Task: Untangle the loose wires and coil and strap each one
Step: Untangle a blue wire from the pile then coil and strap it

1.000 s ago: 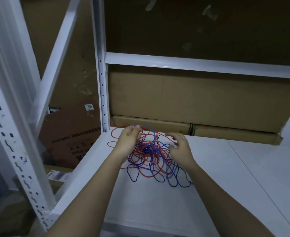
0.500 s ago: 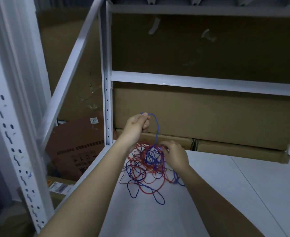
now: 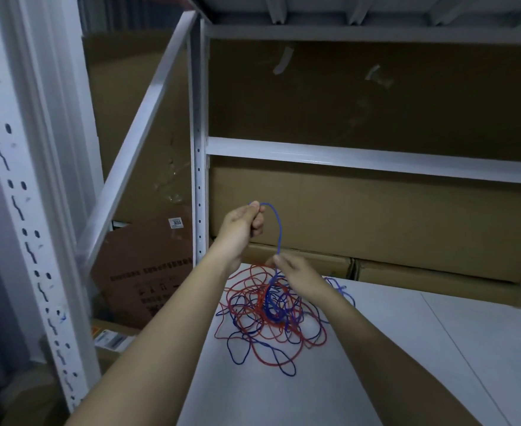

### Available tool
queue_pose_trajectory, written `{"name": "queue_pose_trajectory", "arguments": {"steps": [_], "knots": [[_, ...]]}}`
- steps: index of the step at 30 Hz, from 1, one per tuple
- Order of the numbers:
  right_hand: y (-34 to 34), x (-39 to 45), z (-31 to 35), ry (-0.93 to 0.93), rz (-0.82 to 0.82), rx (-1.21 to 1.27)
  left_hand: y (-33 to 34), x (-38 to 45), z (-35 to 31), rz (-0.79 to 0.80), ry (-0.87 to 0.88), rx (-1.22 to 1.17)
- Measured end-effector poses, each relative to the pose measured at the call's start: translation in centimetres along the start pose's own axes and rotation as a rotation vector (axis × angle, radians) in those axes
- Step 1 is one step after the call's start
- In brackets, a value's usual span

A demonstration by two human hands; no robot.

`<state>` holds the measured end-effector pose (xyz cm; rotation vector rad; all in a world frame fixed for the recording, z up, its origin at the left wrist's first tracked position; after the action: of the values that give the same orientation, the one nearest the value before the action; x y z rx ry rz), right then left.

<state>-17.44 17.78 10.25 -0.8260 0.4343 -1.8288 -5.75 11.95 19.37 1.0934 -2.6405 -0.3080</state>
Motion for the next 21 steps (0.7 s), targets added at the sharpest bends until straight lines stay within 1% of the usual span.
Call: {"name": "queue_pose_trajectory", "arguments": {"steps": [1,2,3,5,6,7,8,10,11,13,14,16,17,20,21], "knots": [[-0.1,0.2,0.0,0.017,-0.032,0.096,0.1,0.0,0.0,0.016,-0.013,-0.079],[-0.7,0.5,0.4,0.032,-0.112,0.195,0.0,0.0,0.0,0.029,-0.021,-0.142],[-1.9,1.1,1.0,0.037,-0.235,0.289,-0.2,-0.1,0.0,0.037,-0.022,-0.180],[-5.3,2.3,2.4,0.018,-0.534,0.407,-0.6,-0.1,0.0,0.046,-0.015,-0.167],[-6.8,2.8,3.2,-0.020,-0.648,0.419,-0.7,0.0,-0.1,0.049,-0.011,-0.125],[-8.0,3.3,3.9,-0.054,-0.691,0.390,-0.8,0.0,-0.2,0.049,-0.003,-0.068],[-8.5,4.1,4.4,-0.070,-0.642,0.331,-0.9,0.0,-0.4,0.045,0.007,-0.008],[-8.3,5.3,5.4,-0.071,-0.427,0.203,-1.2,0.0,-0.8,0.016,0.022,0.078],[-8.5,5.7,5.7,-0.069,-0.392,0.200,-1.5,0.1,-0.9,0.000,0.030,0.106],[-9.4,6.0,6.0,-0.044,-0.489,0.275,-1.8,0.1,-1.3,-0.013,0.052,0.155],[-9.5,6.2,6.2,-0.043,-0.513,0.287,-1.7,0.1,-1.5,-0.009,0.065,0.175],[-8.6,6.9,6.9,-0.042,-0.437,0.249,-1.6,0.2,-1.8,-0.016,0.082,0.206],[-8.7,7.2,7.6,-0.065,-0.436,0.258,-1.6,0.1,-2.1,-0.027,0.091,0.220],[-10.3,7.2,8.9,-0.095,-0.676,0.459,-1.3,0.1,-3.1,-0.018,0.123,0.253],[-10.3,7.2,8.9,-0.087,-0.709,0.492,-1.1,0.1,-3.4,-0.004,0.135,0.261]]}}
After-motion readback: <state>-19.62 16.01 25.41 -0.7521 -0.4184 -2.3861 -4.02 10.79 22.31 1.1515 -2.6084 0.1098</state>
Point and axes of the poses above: each hand's wrist, its own x-axis towards the middle knuckle, its own y-axis out of the palm, z = x × y, the point moved 7 cm from there along x, towards the middle knuckle, and after that the axes turned 11 degrees about -y, right-handed, at the moved point
